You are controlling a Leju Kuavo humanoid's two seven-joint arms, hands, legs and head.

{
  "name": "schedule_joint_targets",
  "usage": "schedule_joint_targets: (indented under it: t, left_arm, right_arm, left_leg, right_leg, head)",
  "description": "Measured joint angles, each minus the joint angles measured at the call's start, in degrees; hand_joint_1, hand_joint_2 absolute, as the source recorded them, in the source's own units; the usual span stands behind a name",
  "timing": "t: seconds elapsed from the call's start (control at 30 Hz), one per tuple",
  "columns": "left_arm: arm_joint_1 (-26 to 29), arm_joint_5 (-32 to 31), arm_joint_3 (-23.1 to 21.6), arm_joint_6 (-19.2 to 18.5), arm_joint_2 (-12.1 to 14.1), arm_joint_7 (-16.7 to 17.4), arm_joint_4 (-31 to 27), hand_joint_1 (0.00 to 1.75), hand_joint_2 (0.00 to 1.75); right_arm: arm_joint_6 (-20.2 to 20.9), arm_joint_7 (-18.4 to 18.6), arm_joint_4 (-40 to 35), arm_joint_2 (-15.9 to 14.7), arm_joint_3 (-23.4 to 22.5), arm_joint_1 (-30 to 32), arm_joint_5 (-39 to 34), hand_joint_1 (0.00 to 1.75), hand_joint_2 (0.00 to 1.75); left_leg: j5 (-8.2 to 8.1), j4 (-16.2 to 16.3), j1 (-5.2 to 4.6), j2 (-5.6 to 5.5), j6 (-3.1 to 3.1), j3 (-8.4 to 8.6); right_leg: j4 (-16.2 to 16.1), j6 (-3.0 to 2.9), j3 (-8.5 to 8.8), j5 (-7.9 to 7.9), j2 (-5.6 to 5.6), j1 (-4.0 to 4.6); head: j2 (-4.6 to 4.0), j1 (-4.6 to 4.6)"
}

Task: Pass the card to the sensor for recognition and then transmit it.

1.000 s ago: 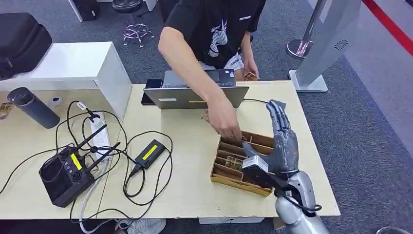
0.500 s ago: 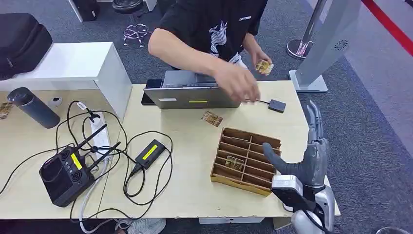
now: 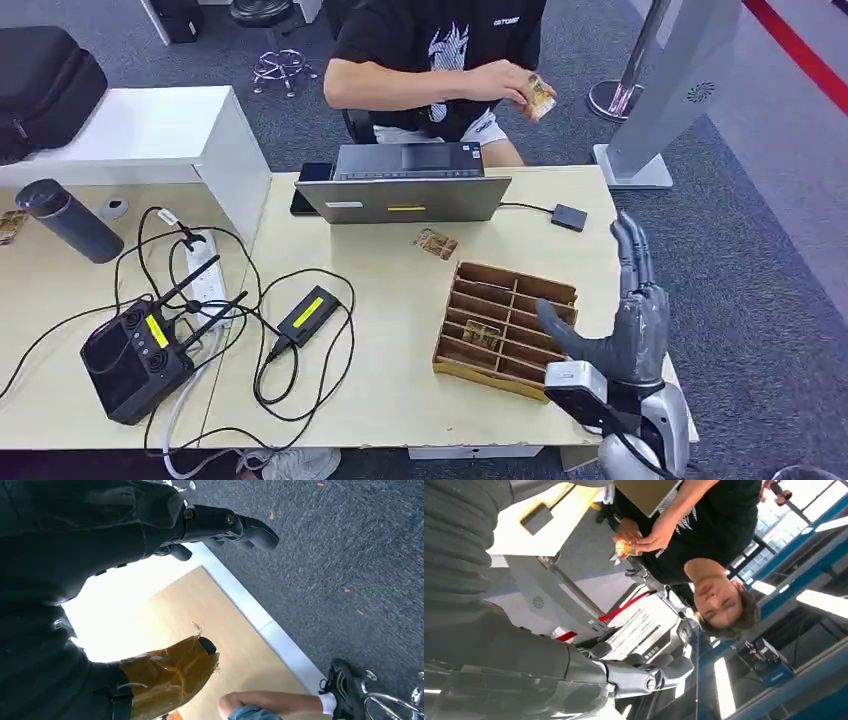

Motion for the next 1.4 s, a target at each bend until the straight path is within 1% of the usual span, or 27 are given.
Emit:
schedule_joint_targets:
  t: [0.17, 0.3, 0.57, 0.7, 1.17, 1.2, 1.27, 1.4]
  left_arm:
    - [-0.03, -0.41, 0.0, 0.04, 0.02, -0.3, 0.0, 0.0, 1.75]
    - [0.01, -0.57, 0.0, 0.15, 0.04, -0.74, 0.0, 0.0, 1.75]
    - [0.12, -0.66, 0.0, 0.55, 0.04, -1.31, 0.0, 0.0, 1.75]
    - [0.14, -0.66, 0.0, 0.74, 0.04, -1.51, 0.0, 0.0, 1.75]
    - [0.15, -0.66, 0.0, 0.76, 0.07, -1.84, 0.0, 0.0, 1.75]
    - [0.15, -0.66, -0.02, 0.76, 0.07, -1.84, 0.0, 0.0, 1.75]
    - [0.13, -0.66, -0.18, 0.72, 0.09, -1.81, 0.0, 0.0, 1.75]
    - [0.03, -0.66, -1.16, 0.31, 0.22, -1.55, 0.0, 0.0, 1.75]
  right_arm:
    - [0.0, 0.37, 1.29, 0.15, 0.92, -0.45, 1.24, 0.0, 1.75]
    - [-0.44, 1.38, 2.19, 0.26, 1.6, -0.86, 3.17, 0.0, 1.75]
    - [-1.03, 1.79, 3.37, 0.33, 2.14, -1.21, 3.58, 0.0, 1.75]
    - [-0.98, 2.45, 3.87, 0.33, 2.73, -1.39, 5.22, 0.0, 1.75]
    - [-0.96, 2.71, 4.65, 0.35, 3.19, -1.64, 5.7, 0.0, 1.75]
    - [-0.74, 3.46, 4.76, 0.35, 3.3, -1.79, 6.96, 0.0, 1.75]
    - [-0.42, 6.12, 5.9, 0.35, 4.11, -2.53, 11.79, 0.0, 1.75]
    - [-0.77, 12.16, 12.12, 0.68, 6.95, -6.05, 21.95, 0.0, 1.75]
  left_leg:
    - [0.0, 0.0, 0.0, 0.0, 0.0, 0.0]
    - [0.0, 0.0, 0.0, -0.01, 0.0, 0.0]
    - [0.0, 0.0, 0.0, -0.01, 0.0, -0.01]
    - [0.0, 0.0, 0.0, -0.01, 0.0, -0.01]
    - [0.0, 0.0, 0.0, -0.01, 0.0, -0.01]
    - [0.0, 0.0, 0.0, -0.01, 0.0, -0.02]
    - [0.0, -0.01, 0.0, 0.02, 0.0, -0.01]
    - [0.02, -0.01, 0.01, 0.04, -0.02, 0.01]
  right_leg:
    - [0.0, 0.0, 0.0, 0.0, 0.0, 0.0]
    - [0.0, 0.0, 0.0, 0.0, -0.01, 0.0]
    - [0.0, 0.0, 0.0, 0.0, 0.0, 0.0]
    - [0.0, 0.0, 0.0, 0.0, 0.0, 0.0]
    - [0.0, 0.0, 0.0, 0.0, -0.01, 0.0]
    - [0.0, 0.0, 0.0, 0.0, 0.0, 0.0]
    - [0.0, 0.0, 0.0, 0.0, 0.01, 0.0]
    - [0.01, -0.01, 0.01, 0.01, 0.02, 0.01]
  head:
    - [0.0, 0.0]
    - [0.0, 0.0]
    - [0.0, 0.0]
    - [0.0, 0.0]
    - [0.0, 0.0]
    - [0.0, 0.0]
    - [0.0, 0.0]
    - [0.0, 0.02]
